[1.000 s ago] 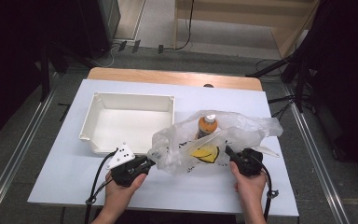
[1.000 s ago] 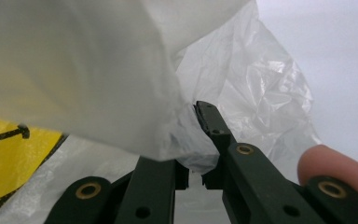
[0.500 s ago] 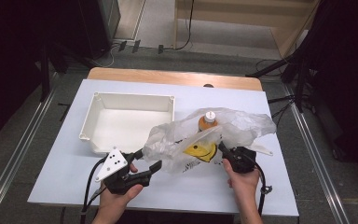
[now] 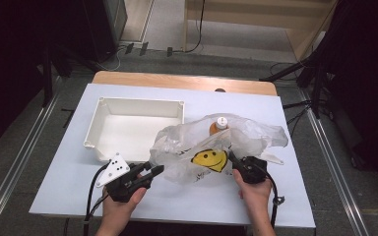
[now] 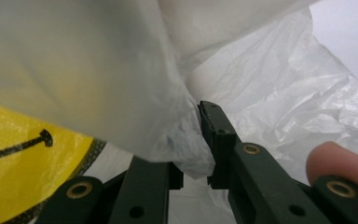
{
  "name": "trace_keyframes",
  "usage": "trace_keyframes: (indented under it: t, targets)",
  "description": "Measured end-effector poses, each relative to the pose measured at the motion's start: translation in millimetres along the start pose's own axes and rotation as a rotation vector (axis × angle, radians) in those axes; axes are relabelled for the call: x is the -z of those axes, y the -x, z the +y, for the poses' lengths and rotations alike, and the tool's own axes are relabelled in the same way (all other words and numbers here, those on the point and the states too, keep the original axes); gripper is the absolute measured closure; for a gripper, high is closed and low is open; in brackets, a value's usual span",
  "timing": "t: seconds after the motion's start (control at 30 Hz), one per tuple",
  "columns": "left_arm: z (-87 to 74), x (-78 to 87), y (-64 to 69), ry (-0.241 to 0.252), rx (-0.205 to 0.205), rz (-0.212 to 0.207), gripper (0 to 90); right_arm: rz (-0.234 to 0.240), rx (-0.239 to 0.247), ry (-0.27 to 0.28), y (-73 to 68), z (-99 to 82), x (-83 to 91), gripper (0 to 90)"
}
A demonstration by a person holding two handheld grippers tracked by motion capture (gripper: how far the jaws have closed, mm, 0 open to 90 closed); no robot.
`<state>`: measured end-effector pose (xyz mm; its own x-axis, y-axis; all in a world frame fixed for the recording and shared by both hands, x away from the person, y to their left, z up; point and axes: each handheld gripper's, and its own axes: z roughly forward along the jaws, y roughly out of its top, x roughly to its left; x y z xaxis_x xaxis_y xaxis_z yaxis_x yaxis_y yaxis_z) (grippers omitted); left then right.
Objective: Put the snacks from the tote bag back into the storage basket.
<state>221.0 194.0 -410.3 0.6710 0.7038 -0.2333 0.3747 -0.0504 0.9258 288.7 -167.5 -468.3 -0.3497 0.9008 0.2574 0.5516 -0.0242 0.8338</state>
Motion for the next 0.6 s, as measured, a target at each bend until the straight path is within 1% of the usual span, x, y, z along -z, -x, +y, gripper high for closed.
trace_keyframes:
  t: [0.07,0.1,0.17,0.23,0.27,0.3,0.37,0.4,0.43,0.47,0.5,0.57,0.6]
  targets:
    - [-5.0,-4.0,-3.6,-0.032,0.013,-0.010,85.8,-0.012,0.004,-0.019,-0.6,-3.2,-2.7,81.9]
    - [-6.6,-5.6,-4.6,-0.045,0.011,-0.011,87.9,-0.025,0.007,-0.022,-0.9,-4.7,-4.4,82.0]
    - [-11.6,-11.9,-5.1,-0.077,0.014,-0.020,89.9,-0.037,0.021,-0.036,-0.7,-6.8,-6.7,82.2]
    - [-17.3,-20.0,-5.0,-0.115,0.012,-0.032,90.0,-0.045,0.029,-0.050,-0.6,-6.8,-7.2,82.4]
    - [-21.0,-24.7,-5.1,-0.133,0.018,-0.043,90.0,-0.066,0.050,-0.056,0.9,-6.4,-7.4,82.6]
    - [-23.5,-27.5,-5.7,-0.146,0.033,-0.058,90.0,-0.094,0.060,-0.070,2.7,-5.9,-6.9,82.7]
    - [-27.5,-31.1,-6.0,-0.158,0.070,-0.080,90.0,-0.097,0.042,-0.069,6.3,-5.2,-6.3,81.9]
    - [-28.4,-32.0,-5.7,-0.162,0.073,-0.087,90.0,-0.084,0.043,-0.068,8.5,-4.5,-5.5,78.5]
    - [-29.1,-32.7,-4.9,-0.165,0.075,-0.094,90.0,-0.076,0.045,-0.065,9.1,-3.7,-4.6,72.0]
    - [-29.7,-33.6,-3.4,-0.164,0.071,-0.102,90.0,-0.067,0.046,-0.048,9.9,-2.0,-3.2,64.7]
    - [-30.0,-34.1,-2.6,-0.165,0.065,-0.106,90.0,-0.035,0.041,-0.021,11.1,1.3,-0.3,57.9]
    - [-30.6,-35.2,-1.0,-0.170,0.045,-0.113,90.0,0.004,0.037,0.016,12.2,7.6,4.7,46.9]
    - [-30.1,-35.8,-0.3,-0.172,0.042,-0.117,90.0,0.021,0.051,0.024,13.1,11.0,8.3,42.3]
